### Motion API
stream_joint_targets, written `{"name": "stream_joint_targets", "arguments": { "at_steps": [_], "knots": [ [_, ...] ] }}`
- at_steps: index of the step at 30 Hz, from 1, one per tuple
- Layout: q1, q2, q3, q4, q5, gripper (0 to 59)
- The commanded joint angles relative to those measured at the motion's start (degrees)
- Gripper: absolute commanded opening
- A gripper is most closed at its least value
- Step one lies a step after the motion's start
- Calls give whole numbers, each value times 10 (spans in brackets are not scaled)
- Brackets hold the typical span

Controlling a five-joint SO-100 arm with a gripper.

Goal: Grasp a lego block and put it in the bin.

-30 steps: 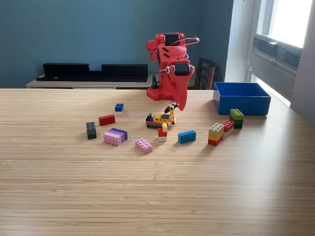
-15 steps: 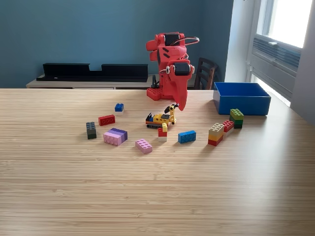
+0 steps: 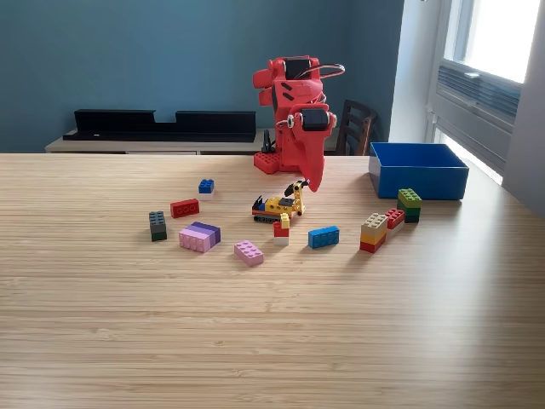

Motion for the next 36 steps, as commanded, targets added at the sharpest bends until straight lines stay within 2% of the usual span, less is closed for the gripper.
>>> {"name": "stream_joint_targets", "arguments": {
  "at_steps": [1,10,13,19,30,36],
  "knots": [
    [0,15,1,-13,1,1],
    [-19,12,-63,-22,37,3],
    [-23,-14,-97,-26,45,13],
    [-33,-168,-205,-35,72,18],
    [-32,-429,-446,-21,89,97],
    [-26,-521,-506,-17,101,129]
  ]
}}
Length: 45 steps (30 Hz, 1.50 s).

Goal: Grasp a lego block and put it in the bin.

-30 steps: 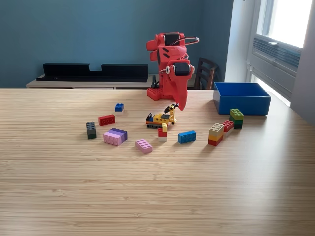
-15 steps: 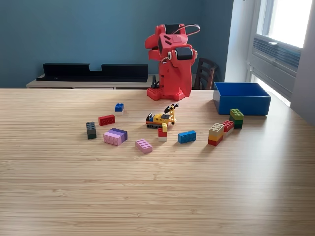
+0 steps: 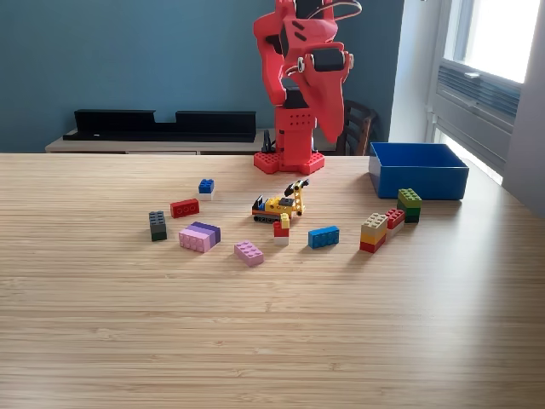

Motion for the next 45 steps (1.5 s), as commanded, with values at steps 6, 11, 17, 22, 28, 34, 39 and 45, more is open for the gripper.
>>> {"name": "stream_joint_targets", "arguments": {
  "at_steps": [6,11,17,22,28,34,39,45],
  "knots": [
    [7,-113,-87,1,6,177],
    [15,-137,-83,-4,2,225],
    [18,-142,-82,-4,3,245],
    [21,-142,-85,-4,3,246],
    [36,-142,-95,-4,6,245],
    [50,-144,-101,-19,16,250],
    [53,-145,-112,-21,24,265],
    [54,-146,-120,-20,25,264]
  ]
}}
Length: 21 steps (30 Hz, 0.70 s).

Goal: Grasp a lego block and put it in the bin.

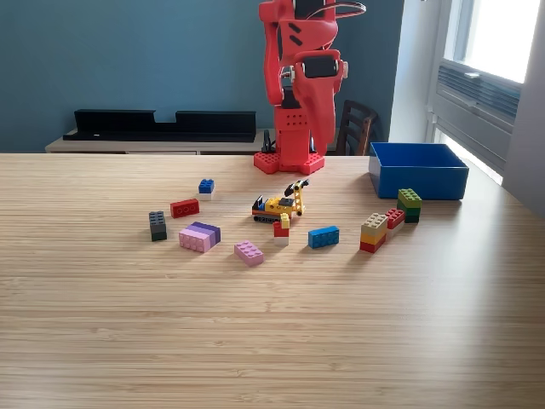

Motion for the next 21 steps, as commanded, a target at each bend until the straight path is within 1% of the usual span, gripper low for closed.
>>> {"name": "stream_joint_targets", "arguments": {
  "at_steps": [1,5,21],
  "knots": [
    [4,0,-44,-7,4,264],
    [3,-6,-47,-7,4,264],
    [27,-163,-129,10,0,267]
  ]
}}
